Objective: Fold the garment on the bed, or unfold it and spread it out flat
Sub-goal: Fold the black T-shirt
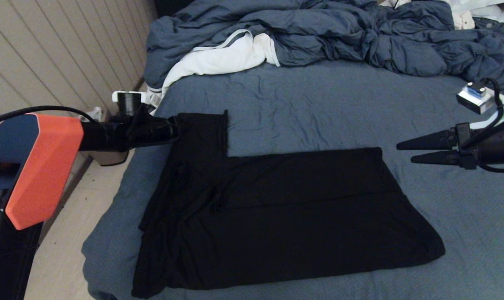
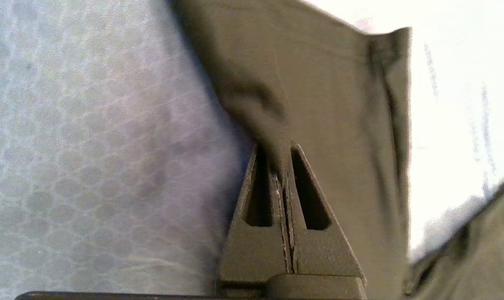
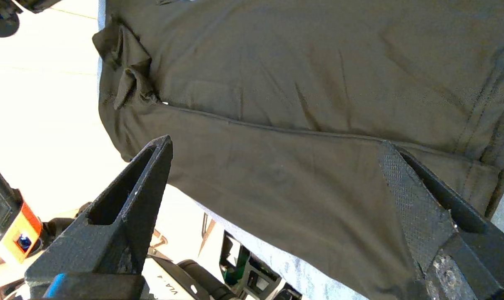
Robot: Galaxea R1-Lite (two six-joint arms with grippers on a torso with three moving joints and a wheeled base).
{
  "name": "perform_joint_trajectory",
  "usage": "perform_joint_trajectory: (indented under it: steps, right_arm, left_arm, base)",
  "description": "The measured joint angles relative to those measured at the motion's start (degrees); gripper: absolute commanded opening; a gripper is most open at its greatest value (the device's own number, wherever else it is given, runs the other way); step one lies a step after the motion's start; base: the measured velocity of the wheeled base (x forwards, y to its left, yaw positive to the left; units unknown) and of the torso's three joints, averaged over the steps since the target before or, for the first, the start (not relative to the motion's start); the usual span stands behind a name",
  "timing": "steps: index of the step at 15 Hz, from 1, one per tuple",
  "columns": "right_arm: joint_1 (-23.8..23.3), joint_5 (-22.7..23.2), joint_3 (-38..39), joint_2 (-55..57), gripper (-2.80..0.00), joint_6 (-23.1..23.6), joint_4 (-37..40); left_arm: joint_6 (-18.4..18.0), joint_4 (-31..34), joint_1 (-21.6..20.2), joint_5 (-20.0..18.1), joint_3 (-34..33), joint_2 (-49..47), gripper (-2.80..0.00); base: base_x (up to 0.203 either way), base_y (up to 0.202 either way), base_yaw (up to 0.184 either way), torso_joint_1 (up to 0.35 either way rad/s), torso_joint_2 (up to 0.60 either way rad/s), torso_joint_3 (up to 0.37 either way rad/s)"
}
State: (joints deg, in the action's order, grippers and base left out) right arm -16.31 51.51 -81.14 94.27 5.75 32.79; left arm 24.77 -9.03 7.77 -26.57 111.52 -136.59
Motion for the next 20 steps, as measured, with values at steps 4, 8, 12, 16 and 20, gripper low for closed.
perform_joint_trajectory:
  steps: [4, 8, 12, 16, 20]
  right_arm:
    - [-0.2, -0.11, 0.0, 0.2, 0.0, -0.02, -0.02]
    - [-0.23, -0.22, -0.13, 0.3, 0.0, 0.0, -0.02]
    - [-0.28, -0.54, 0.77, 0.43, 0.0, 0.25, -1.52]
    - [-0.26, -0.46, 2.48, 0.44, -2.8, 0.42, -3.5]
    - [-0.26, -0.06, 3.6, -0.01, -2.8, 3.5, -3.41]
  left_arm:
    - [0.13, 0.5, -0.06, 0.01, -0.06, 0.97, -2.8]
    - [0.17, 0.61, -0.02, -0.08, -0.11, 1.36, -2.8]
    - [0.22, 0.88, -0.09, -0.03, -0.17, 1.64, -2.8]
    - [0.2, 0.84, -0.09, -0.03, -0.17, 1.7, -2.8]
    - [0.24, 0.88, -0.02, -0.1, -0.35, 2.39, -2.8]
  base:
    - [0.0, 0.0, 0.0, 0.0, 0.0, 0.0]
    - [0.0, 0.0, 0.0, 0.0, 0.0, 0.0]
    - [0.0, 0.0, 0.0, 0.0, 0.0, 0.0]
    - [0.0, 0.0, 0.0, 0.0, 0.0, 0.0]
    - [0.0, 0.0, 0.0, 0.0, 0.0, 0.0]
